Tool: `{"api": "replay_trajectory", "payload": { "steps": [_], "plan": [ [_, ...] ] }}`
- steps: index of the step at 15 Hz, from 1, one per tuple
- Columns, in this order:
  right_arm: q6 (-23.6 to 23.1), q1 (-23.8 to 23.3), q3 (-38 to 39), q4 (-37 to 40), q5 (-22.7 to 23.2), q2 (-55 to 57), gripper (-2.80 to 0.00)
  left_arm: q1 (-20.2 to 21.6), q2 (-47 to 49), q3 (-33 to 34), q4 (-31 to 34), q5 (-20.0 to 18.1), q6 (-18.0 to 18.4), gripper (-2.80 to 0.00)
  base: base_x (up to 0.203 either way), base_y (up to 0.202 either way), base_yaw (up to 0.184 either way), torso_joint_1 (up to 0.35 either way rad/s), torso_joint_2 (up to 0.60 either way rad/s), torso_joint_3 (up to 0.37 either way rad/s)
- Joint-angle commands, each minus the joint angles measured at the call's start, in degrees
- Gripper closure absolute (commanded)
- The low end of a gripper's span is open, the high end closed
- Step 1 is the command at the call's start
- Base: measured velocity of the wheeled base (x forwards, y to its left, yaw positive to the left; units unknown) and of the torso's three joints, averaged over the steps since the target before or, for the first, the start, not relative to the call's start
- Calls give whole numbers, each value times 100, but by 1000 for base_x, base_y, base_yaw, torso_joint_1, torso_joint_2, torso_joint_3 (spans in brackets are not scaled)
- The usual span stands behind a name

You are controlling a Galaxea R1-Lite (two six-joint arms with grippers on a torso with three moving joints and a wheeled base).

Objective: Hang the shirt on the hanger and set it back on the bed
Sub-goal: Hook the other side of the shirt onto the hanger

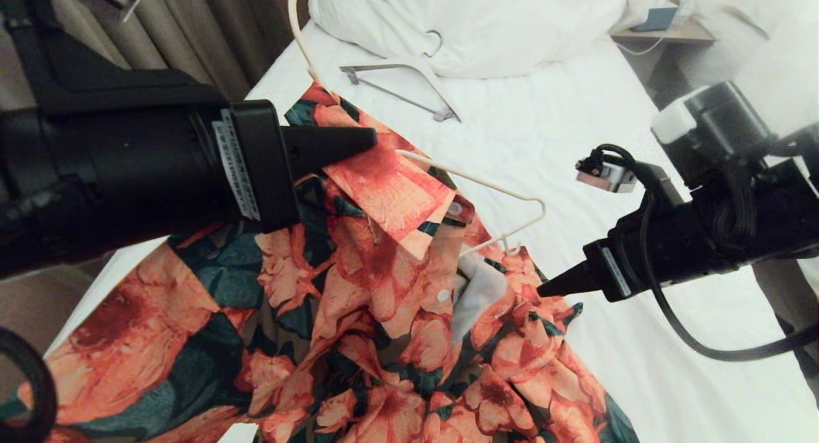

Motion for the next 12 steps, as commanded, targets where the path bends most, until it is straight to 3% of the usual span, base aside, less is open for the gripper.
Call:
{"api": "replay_trajectory", "payload": {
  "steps": [1, 5, 12],
  "plan": [
    [-135, 9, 631, -1100, 226, -166, -280, 51, 21, -10, -7, 2, -4, 0, 0, 0, 0, 0, 0, 0],
    [-261, 0, 1127, -2265, 815, -196, -280, 51, 56, 7, -183, 11, -4, 0, 0, 0, 0, 0, 0, 0],
    [-236, -72, 1336, -2682, 793, -214, -280, 104, 47, 8, -183, 2, -4, 0, 0, 0, 0, 0, 0, 0]
  ]
}}
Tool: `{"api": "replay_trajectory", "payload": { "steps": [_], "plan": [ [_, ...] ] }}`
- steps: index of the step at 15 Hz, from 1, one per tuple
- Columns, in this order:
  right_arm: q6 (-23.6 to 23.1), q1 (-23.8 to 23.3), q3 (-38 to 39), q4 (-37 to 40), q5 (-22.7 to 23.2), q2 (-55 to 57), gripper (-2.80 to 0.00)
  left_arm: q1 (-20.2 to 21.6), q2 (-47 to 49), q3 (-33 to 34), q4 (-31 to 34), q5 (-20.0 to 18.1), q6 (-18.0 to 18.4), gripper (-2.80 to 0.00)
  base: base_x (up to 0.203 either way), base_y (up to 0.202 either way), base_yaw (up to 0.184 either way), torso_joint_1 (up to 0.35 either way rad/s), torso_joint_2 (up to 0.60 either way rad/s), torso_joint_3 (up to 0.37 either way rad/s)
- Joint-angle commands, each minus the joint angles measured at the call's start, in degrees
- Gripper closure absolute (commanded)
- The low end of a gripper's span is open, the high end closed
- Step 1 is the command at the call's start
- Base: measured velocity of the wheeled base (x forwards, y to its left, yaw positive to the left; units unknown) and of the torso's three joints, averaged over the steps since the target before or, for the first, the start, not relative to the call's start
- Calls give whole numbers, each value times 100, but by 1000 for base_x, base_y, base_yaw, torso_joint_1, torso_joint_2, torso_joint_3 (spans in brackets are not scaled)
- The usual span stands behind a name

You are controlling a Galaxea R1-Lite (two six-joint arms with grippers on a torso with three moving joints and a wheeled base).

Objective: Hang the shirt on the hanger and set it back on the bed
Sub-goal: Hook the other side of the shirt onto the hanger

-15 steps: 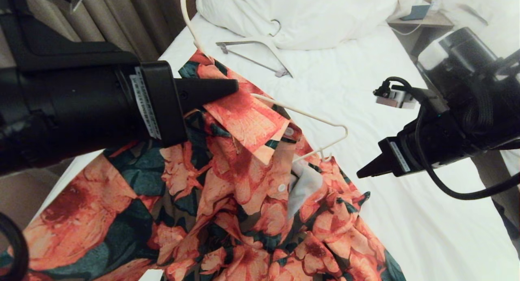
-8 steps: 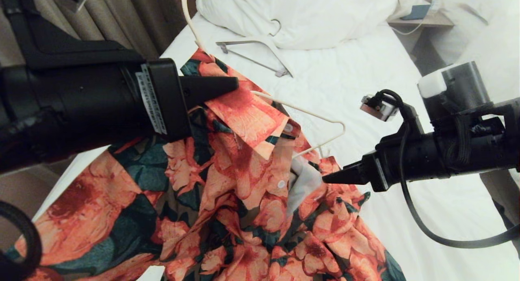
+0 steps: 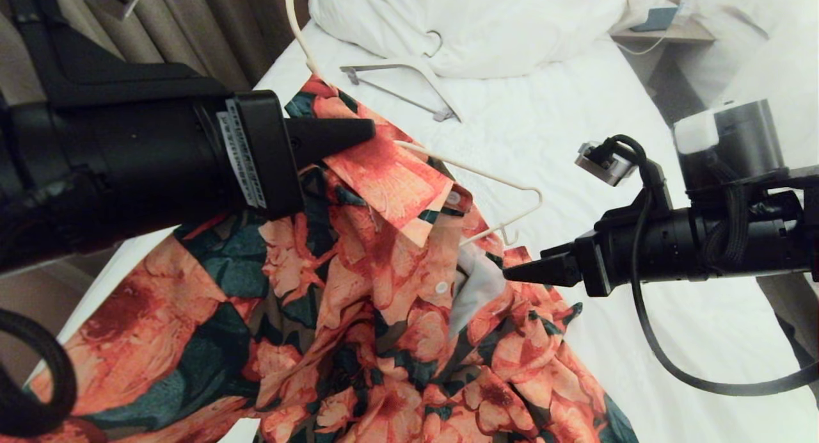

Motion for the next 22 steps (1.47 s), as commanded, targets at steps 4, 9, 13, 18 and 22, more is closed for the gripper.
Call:
{"api": "replay_trajectory", "payload": {
  "steps": [4, 9, 13, 18, 22],
  "plan": [
    [14, -51, 601, -1590, 44, 157, -280, 22, 1, -1, -5, 6, -2, 0, 0, 0, 0, 0, 0, 0],
    [91, 152, 665, -1852, 11, 541, -280, 37, -16, -10, -7, 6, -2, 0, 0, 0, 0, 0, 0, 0],
    [376, 410, 664, -2738, -125, 885, 0, 105, -20, -10, -66, 6, -2, 0, 0, 0, 0, 0, 0, 0],
    [402, 474, 664, -2768, -279, 1058, 0, 118, -43, -10, -75, 6, -2, 0, 0, 0, 0, 0, 0, 0],
    [690, 399, 662, -3041, -445, 992, 0, 119, -36, -10, -74, 11, -2, 0, 0, 0, 0, 0, 0, 0]
  ]
}}
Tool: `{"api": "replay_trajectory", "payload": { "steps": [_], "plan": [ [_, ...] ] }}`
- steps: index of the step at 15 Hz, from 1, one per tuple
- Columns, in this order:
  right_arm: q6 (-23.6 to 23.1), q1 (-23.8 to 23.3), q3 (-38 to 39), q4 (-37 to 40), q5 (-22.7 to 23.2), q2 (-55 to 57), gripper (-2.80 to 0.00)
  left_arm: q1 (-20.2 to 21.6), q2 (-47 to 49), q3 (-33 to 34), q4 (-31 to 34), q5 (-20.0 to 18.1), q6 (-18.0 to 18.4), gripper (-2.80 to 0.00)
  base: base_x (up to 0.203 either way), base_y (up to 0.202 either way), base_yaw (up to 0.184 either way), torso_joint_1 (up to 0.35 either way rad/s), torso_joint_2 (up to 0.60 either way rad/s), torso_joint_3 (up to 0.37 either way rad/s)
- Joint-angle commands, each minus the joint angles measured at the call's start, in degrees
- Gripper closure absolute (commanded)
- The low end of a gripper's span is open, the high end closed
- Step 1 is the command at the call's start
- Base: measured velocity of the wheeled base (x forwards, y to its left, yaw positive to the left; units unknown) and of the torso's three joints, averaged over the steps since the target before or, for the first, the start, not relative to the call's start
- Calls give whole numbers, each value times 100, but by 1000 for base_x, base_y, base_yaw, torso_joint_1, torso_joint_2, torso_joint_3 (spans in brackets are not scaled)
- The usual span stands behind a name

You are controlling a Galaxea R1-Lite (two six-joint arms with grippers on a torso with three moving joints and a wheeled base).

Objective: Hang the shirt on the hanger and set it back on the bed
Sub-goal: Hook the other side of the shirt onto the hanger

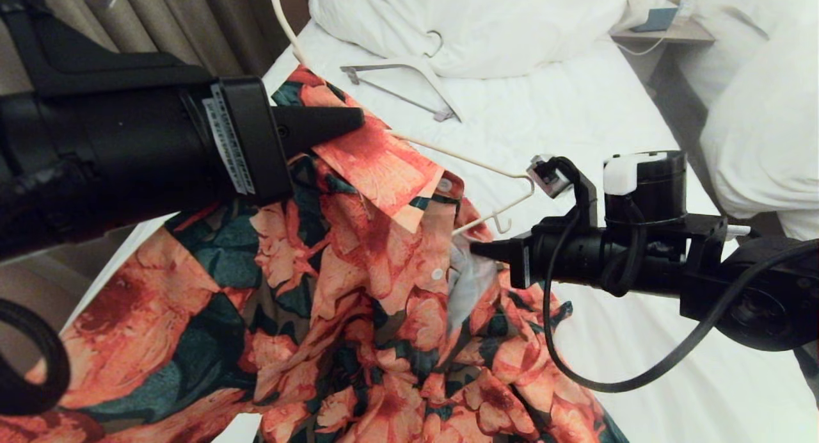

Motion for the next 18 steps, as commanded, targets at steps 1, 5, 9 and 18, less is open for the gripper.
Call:
{"api": "replay_trajectory", "payload": {
  "steps": [1, 5, 9, 18],
  "plan": [
    [23, -114, 12, -26, -54, -58, 0, 0, 18, 1, 3, 16, -4, 0, 0, 0, 0, 0, 0, 0],
    [42, -595, -10, -9, -69, -261, 0, -2, 51, -60, 65, -19, -29, 0, 0, 0, 0, 0, 0, 0],
    [33, -823, -185, 14, -66, -329, 0, -190, 167, -36, 73, -19, -33, 0, 0, 0, 0, 0, 0, 0],
    [18, -890, -770, 1525, -40, -980, 0, -211, 385, -34, 12, 139, -65, 0, 0, 0, 0, 0, 0, 0]
  ]
}}
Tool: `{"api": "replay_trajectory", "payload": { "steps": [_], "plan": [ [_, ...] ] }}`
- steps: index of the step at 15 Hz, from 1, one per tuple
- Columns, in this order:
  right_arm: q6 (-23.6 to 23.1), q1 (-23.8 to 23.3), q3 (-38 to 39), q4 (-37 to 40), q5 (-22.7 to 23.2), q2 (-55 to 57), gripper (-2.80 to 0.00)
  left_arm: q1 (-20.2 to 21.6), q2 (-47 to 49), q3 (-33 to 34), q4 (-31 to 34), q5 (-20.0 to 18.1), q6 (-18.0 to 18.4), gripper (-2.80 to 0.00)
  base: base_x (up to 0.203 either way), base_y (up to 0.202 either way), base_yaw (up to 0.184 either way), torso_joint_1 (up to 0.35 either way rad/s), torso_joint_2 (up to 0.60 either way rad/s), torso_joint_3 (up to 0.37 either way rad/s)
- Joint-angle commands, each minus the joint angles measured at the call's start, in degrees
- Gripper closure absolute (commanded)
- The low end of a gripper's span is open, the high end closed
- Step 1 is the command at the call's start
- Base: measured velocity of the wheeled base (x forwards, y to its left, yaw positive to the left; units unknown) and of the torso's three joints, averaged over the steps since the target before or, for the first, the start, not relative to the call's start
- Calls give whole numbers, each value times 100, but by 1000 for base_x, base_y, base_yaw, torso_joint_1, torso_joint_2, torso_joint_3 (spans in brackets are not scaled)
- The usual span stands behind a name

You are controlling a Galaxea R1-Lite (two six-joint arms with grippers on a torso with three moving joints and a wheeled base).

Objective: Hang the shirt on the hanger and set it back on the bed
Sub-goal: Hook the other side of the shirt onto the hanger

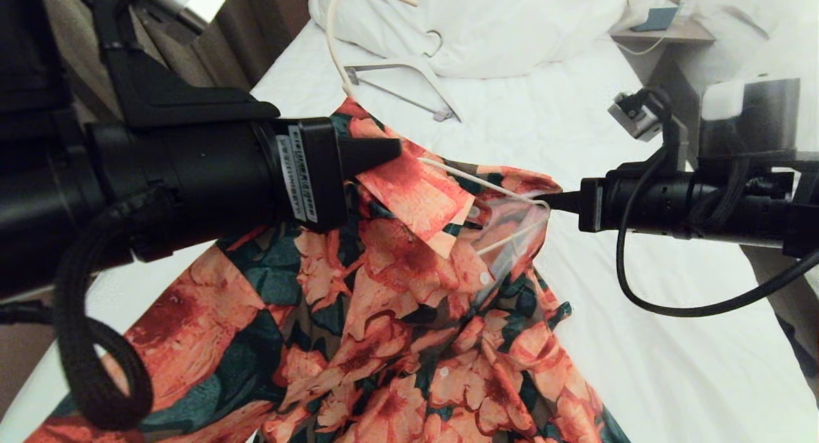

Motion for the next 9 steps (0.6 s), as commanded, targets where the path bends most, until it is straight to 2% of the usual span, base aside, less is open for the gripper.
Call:
{"api": "replay_trajectory", "payload": {
  "steps": [1, 9],
  "plan": [
    [1, 10, -177, 141, 16, -224, 0, 7, 29, 1, -13, 39, -3, 0, 0, 0, 0, 0, 0, 0],
    [-226, 70, -473, 683, -18, -391, 0, 86, -193, -7, -14, 43, 11, 0, 0, 0, 0, 0, 0, 0]
  ]
}}
